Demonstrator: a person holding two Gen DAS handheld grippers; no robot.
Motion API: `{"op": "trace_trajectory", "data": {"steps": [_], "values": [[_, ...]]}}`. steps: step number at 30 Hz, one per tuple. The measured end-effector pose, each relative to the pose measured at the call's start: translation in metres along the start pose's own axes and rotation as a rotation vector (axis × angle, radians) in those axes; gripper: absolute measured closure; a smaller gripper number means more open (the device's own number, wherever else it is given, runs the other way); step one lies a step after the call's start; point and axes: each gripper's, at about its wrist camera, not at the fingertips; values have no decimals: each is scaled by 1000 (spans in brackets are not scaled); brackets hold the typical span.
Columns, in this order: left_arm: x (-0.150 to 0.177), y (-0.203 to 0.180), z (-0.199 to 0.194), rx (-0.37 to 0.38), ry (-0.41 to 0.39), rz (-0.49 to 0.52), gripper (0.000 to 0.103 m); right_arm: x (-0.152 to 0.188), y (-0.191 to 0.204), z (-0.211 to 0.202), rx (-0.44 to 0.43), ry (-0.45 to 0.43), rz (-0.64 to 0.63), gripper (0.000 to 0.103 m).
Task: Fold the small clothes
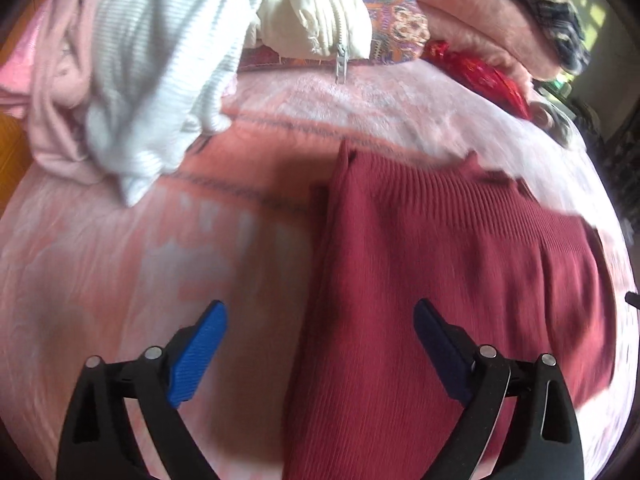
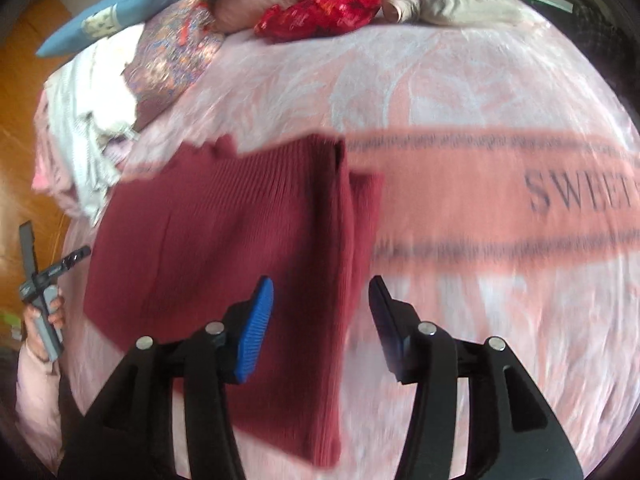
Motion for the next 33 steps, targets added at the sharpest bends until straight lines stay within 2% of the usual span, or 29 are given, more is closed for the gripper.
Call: {"op": "trace_trajectory", "data": {"steps": [3, 5, 10, 11, 12, 13, 15, 18, 19, 20, 23, 30, 33], "values": [[25, 2, -18, 14, -4, 30, 8, 39, -1, -11, -55, 18, 17, 49], [39, -2, -21, 22, 9, 48, 8, 61, -5, -5, -80, 62, 38, 50], [62, -18, -16, 47, 61, 88, 8, 81, -3, 6, -114, 76, 30, 57], [63, -21, -14, 54, 68, 87, 8, 82, -2, 7, -111, 75, 19, 63], [65, -24, -9, 64, 85, 78, 8, 82, 0, 9, -103, 78, 7, 77], [67, -25, -6, 67, 99, 71, 10, 82, 0, 11, -99, 82, 5, 85], [71, -27, 1, 69, 128, 49, 19, 80, 2, 7, -111, 77, 3, 95], [71, -24, -2, 71, 135, 26, 30, 74, 1, -7, -142, 53, 37, 96], [70, -22, -4, 69, 135, 16, 37, 71, 1, -14, -146, 42, 52, 96], [67, -19, -6, 68, 135, 2, 44, 70, 0, -18, -140, 40, 51, 97], [64, -9, -10, 69, 145, -25, 53, 69, 1, -24, -111, 50, 48, 97], [74, -9, -3, 55, 125, 46, 55, 91, -2, 9, -15, 132, 17, 97], [76, -7, 1, 61, 118, 41, 52, 94, -5, 18, -20, 135, 28, 97]]}}
Point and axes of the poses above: each gripper's, at about its wrist camera, not at the fingertips, and z roughly the way its jaws point, y to its left, x to its underside, and after that the axes turned 15 degrees about -y, right-handed
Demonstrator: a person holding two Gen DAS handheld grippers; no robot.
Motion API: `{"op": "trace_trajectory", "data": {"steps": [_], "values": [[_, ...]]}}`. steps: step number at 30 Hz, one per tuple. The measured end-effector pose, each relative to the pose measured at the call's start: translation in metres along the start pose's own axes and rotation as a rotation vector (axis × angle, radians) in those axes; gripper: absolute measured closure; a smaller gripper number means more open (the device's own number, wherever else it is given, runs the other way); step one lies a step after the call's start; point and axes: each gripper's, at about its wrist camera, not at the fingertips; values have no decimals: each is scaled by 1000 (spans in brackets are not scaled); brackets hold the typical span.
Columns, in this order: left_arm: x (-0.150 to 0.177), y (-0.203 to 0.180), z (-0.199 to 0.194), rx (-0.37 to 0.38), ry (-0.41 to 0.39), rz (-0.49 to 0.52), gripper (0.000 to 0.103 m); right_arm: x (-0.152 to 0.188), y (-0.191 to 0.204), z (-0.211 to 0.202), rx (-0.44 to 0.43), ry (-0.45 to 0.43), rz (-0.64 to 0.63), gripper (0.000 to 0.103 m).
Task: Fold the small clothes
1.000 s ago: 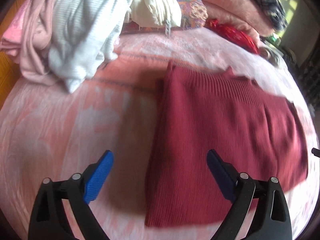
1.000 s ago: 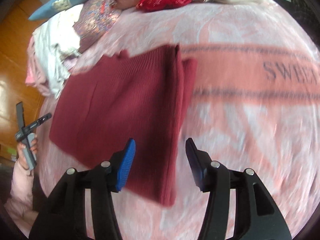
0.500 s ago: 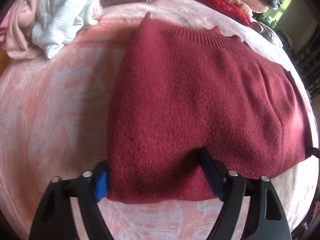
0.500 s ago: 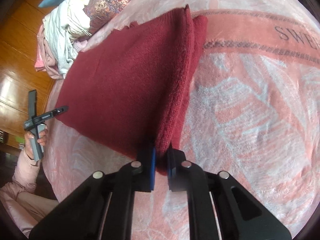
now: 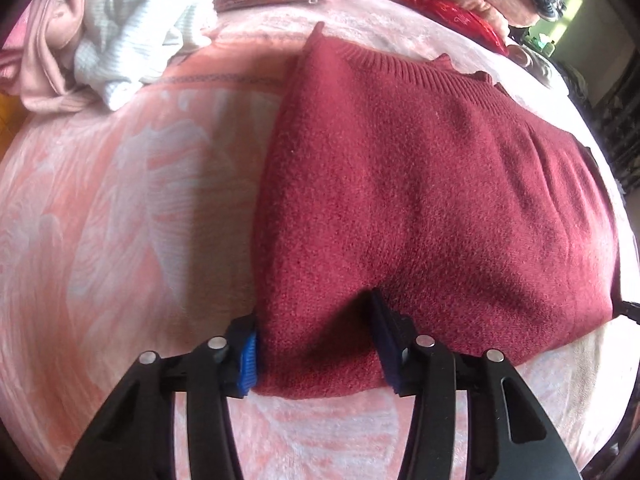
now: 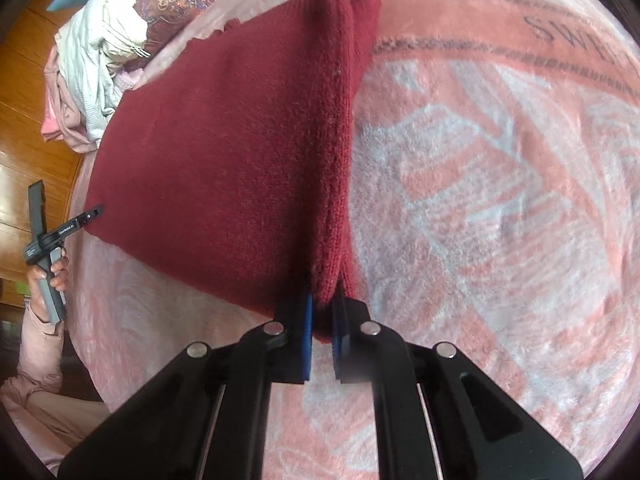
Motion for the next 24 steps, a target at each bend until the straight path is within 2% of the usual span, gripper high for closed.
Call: {"op": "trace_trajectory", "data": {"steps": [4, 7, 9, 11, 16, 22, 23, 24], "values": [[0, -2, -5, -5, -23, 12, 49, -3, -3, -5, -34, -4, 24, 93], [-3, -4, -17, -13, -36, 0, 46, -5, -2, -19, -53, -35, 29, 87], [-3, -10, -25, -36, -50, 3, 42, -8, 5, -25, -41, -53, 5, 73], [-2, -15, -28, -58, -59, 11, 38, -10, 12, -24, -29, -58, -7, 64], [-3, -29, -32, -91, -82, 64, 34, -22, 21, -12, 14, -67, -26, 63], [-4, -31, -31, -96, -93, 78, 34, -28, 28, 7, 35, -54, -25, 61], [-3, -31, -31, -96, -93, 76, 34, -28, 29, 10, 38, -50, -29, 62], [-3, -30, -30, -95, -93, 72, 34, -28, 30, 13, 49, -49, -37, 70]]}}
Point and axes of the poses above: each gripper's, at about its wrist camera, not at the fingertips, and z roughly the way its jaws point, y to its left, x to its underside, and after that the axes turned 15 degrees about -y, right-handed
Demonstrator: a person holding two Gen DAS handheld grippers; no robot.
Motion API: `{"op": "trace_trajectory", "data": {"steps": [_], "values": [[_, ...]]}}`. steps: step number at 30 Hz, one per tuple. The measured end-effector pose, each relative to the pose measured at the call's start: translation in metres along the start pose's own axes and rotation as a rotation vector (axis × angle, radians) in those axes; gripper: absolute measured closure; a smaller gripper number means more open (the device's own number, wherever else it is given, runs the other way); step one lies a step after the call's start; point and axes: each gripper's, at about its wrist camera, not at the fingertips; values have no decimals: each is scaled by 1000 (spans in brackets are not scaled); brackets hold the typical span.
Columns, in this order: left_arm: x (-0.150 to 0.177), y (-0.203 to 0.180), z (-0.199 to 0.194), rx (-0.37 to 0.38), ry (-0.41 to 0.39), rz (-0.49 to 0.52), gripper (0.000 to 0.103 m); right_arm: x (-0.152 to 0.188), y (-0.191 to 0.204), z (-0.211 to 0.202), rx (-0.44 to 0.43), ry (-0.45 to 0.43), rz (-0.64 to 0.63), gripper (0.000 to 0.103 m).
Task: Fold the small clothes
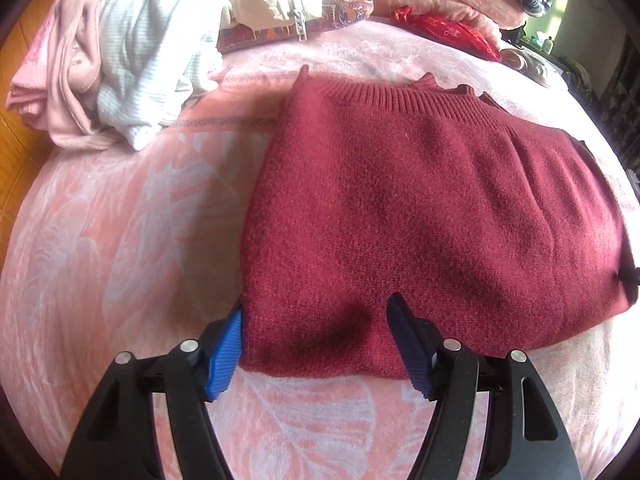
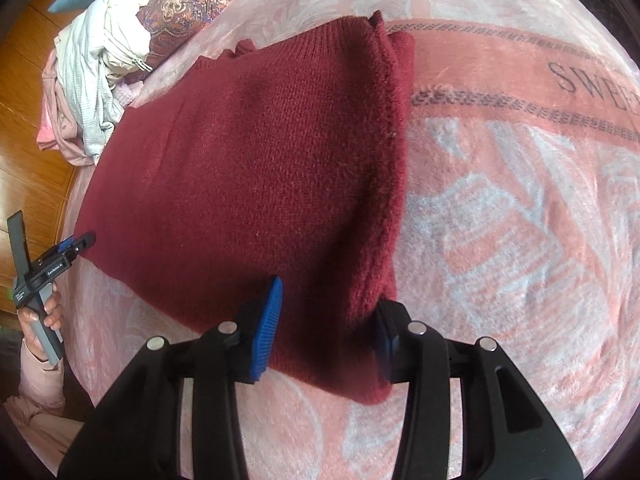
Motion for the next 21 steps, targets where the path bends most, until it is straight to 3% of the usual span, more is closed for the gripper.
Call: {"op": "trace_trajectory", "data": {"steps": [3, 4, 12, 21], "values": [[1, 1, 1, -1, -3, 1, 34, -1, 2, 1, 10, -4, -13, 92], [1, 0, 1, -1, -3, 4, 35, -1, 2, 0, 2, -5, -6, 95], [2, 4, 4, -3, 5, 4, 36, -4, -7, -15, -22, -27, 46, 97], [12, 19, 27, 43, 63, -55, 32, 6, -12, 5, 8, -1, 34, 96]]}}
Point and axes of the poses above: each gripper's, at about its wrist camera, not at the fingertips, and z roughly the way its jaws point, y to its left, x to its underside, and after that the axes turned 15 degrees about -y, right-handed
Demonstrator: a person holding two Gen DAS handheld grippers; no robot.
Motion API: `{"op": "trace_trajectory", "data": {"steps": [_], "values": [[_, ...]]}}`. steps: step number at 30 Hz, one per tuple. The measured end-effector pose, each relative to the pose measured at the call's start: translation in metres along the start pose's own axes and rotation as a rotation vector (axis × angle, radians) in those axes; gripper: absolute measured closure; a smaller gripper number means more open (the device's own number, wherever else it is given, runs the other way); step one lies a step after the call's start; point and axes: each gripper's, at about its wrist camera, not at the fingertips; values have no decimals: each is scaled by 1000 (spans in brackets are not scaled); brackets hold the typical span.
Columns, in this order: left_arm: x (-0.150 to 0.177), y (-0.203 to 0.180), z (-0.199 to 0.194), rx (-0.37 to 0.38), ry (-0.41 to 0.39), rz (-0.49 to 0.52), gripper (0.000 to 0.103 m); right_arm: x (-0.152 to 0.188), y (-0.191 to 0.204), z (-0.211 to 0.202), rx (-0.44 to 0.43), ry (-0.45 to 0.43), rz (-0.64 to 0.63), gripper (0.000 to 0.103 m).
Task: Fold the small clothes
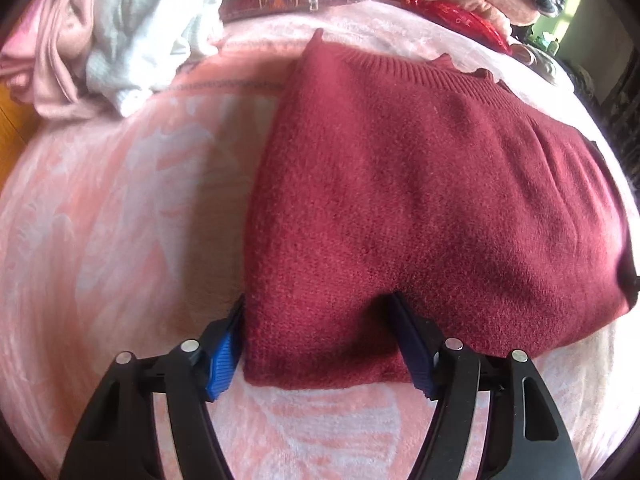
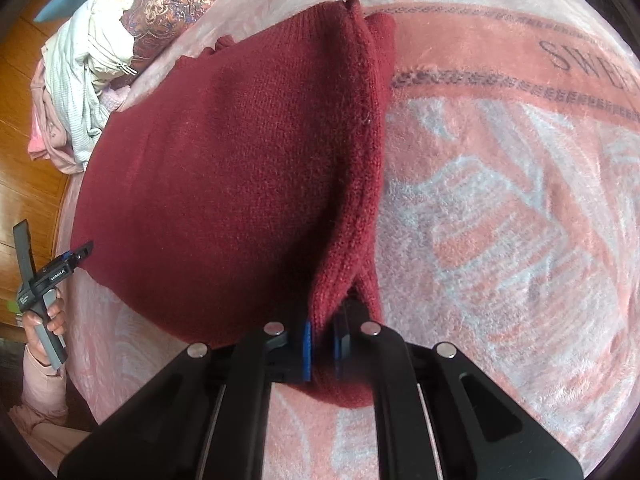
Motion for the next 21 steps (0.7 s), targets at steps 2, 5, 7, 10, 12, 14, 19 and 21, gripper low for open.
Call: {"op": "trace_trajectory", "data": {"steps": [2, 5, 7, 10, 12, 14, 19, 21], "values": [[-2, 0, -3, -3, 0, -1, 33, -1, 3, -3, -3, -1, -17, 94], [-11, -5, -19, -38, -46, 29, 34, -6, 4, -10, -37, -5, 11, 86], [-21, -8, -35, -29, -95, 20, 34, -13, 6, -18, -28, -32, -3, 85], [-36, -20, -47, 11, -134, 13, 34, -24, 6, -25, -29, -49, 5, 82], [-48, -35, -47, 34, -151, 35, 34, -33, 6, -24, -14, -53, 2, 69], [-57, -50, -41, 45, -162, 57, 34, -41, 8, -22, -2, -56, -7, 66], [-71, -83, -12, 72, -148, 101, 34, -59, 0, -11, 19, -52, 30, 54], [-74, -92, -1, 74, -141, 108, 34, -64, -8, -6, 16, -42, 53, 53]]}}
Point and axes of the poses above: each gripper's, at about its wrist camera, not at the fingertips, and z roughly the way its jaws point, y to its left, x to its underside, and after that the axes turned 15 degrees about -y, right-handed
